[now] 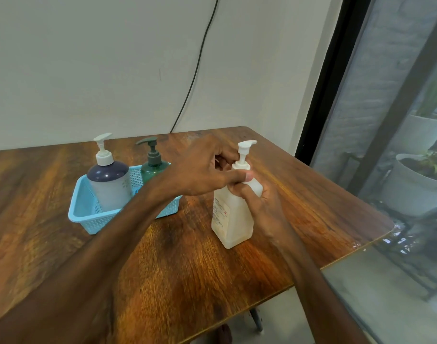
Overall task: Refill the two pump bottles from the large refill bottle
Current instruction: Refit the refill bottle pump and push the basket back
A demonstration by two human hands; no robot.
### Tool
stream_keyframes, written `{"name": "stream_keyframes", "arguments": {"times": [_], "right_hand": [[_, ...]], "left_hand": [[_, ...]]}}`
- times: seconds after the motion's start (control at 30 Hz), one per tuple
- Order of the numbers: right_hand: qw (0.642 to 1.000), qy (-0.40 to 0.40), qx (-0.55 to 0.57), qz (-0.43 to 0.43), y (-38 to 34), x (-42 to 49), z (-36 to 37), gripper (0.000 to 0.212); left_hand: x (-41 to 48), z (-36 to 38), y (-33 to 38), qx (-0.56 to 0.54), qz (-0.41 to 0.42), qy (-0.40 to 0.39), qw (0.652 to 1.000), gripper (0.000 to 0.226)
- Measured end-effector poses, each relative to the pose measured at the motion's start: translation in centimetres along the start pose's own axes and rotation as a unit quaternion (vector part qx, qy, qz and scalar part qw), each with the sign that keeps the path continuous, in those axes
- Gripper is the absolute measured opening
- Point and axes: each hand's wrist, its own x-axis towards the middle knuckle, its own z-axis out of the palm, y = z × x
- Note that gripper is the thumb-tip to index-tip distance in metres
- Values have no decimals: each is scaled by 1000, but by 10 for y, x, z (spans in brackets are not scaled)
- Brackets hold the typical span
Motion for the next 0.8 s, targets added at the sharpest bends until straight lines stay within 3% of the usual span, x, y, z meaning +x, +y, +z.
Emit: {"name": "stream_keyframes", "arguments": {"times": [0.13, 0.2, 0.27, 0.43, 0.53, 0.6, 0.7, 0.8], "right_hand": [[1000, -21, -6, 22, -4, 1, -3, 66], [999, -29, 3, 26, -7, 0, -4, 55], [999, -31, 26, 35, -8, -1, -5, 61], [998, -34, 45, 39, 0, -23, -10, 64], [998, -41, 6, 50, 12, -40, -12, 97], [995, -21, -81, 58, 14, -46, -7, 112], [991, 8, -131, 42, 15, -44, -3, 98], [994, -22, -105, 25, 16, -37, -9, 87]], "left_hand": [[0, -4, 0, -34, 16, -17, 999, 4], [-1, -4, 0, -28, 16, -17, 999, 13], [0, -2, -1, -24, -4, -12, 1000, 3], [-4, 3, -2, -22, -31, 42, 998, 31], [-7, 5, -3, -6, -41, 75, 996, 30], [-9, 6, -2, 0, -42, 71, 997, 37], [-8, 4, -1, 10, -17, 47, 999, 56], [-9, 2, -7, -22, 6, 50, 998, 53]]}}
